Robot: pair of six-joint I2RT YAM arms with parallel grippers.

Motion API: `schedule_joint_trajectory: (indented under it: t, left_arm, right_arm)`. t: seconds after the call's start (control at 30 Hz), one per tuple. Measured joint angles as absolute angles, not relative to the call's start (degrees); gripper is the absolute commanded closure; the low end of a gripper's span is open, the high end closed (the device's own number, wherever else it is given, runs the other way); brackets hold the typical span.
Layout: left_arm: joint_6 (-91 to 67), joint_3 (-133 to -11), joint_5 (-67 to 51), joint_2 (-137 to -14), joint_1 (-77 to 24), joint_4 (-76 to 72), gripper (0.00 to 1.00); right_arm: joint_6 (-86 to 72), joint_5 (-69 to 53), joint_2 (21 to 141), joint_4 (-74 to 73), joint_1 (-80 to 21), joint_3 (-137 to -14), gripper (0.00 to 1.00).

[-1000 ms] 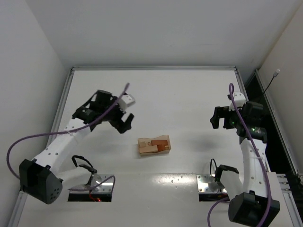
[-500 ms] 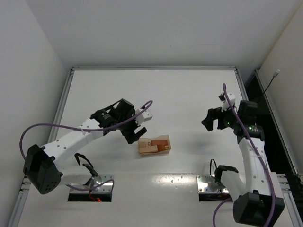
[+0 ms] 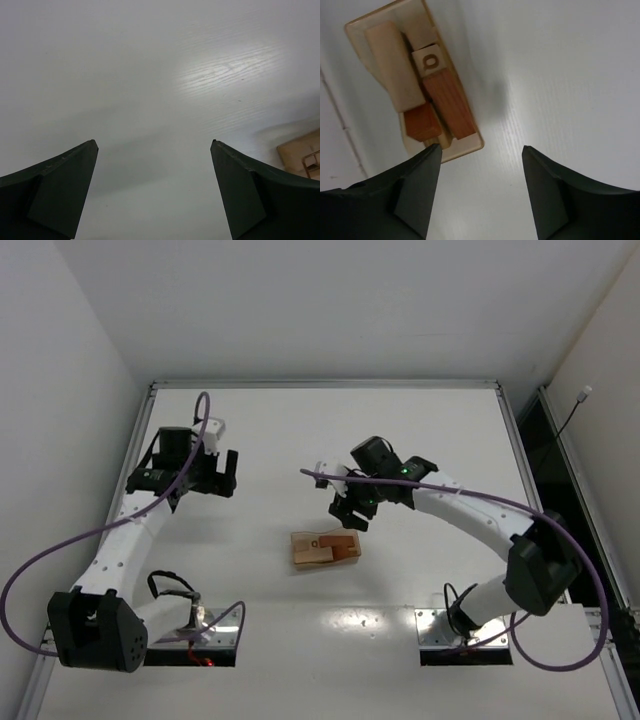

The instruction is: Build the wood block tower

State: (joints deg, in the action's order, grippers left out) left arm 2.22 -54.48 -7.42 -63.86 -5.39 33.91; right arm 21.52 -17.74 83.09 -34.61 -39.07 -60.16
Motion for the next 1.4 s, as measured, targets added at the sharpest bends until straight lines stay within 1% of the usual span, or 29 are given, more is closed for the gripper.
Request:
schedule_joint_trajectory:
  t: [0.1, 0.13, 0.2, 0.3, 0.43, 0.6, 0.8, 1.13, 1.33, 1.37, 1.4]
  left_arm:
    - [1.58, -53.60, -8.21, -63.86, -2.31, 34.06, 0.06]
    - [1.37, -53.49, -8.60, -63.86, -1.61, 34.09, 0.06]
    - [1.15, -53.47, -9.13, -63.90, -0.80, 34.11, 0.06]
    - [0.97, -53.47, -9.76, -64.14, -0.62, 34.06, 0.06]
    - [0.95, -53.47, -10.33, -65.36, -0.54, 34.06, 0.06]
    - [0.95, -53.47, -10.57, -65.60, -0.25, 34.02, 0.06]
    - [0.95, -53.47, -10.76, -65.65, -0.25, 34.02, 0.06]
    - [0.93, -53.82, -10.72, -66.78, -0.27, 34.04, 0.06]
    - [0.91, -54.70, -10.72, -68.51, -0.25, 33.91, 0.06]
    - [0.89, -54.70, -10.72, -68.66, -0.25, 33.89, 0.06]
    - [0.86, -54.70, -10.68, -68.79, -0.25, 33.95, 0.06]
  right_arm:
    - [24.67, -15.33, 86.61, -33.54, -39.66, -62.35, 0.48]
    - [25.69, -14.85, 87.53, -33.19, -39.79, -62.63, 0.48]
    - [27.79, -13.82, 89.47, -32.58, -39.94, -62.74, 0.53]
    - [30.28, -13.47, 91.68, -32.29, -40.01, -62.76, 0.55]
    - [32.77, -14.02, 93.82, -32.27, -40.07, -62.76, 0.55]
    - [34.94, -16.32, 94.00, -33.54, -40.23, -63.20, 0.53]
    - [37.45, -19.51, 94.35, -36.18, -40.29, -64.97, 0.53]
    - [39.57, -20.03, 101.45, -37.78, -40.75, -66.48, 0.53]
    - [40.45, -19.31, 104.51, -37.93, -40.75, -67.90, 0.64]
    - [40.58, -19.22, 104.99, -37.87, -40.75, -68.10, 0.68]
    - [40.64, -19.09, 105.34, -37.85, -40.75, -68.14, 0.78]
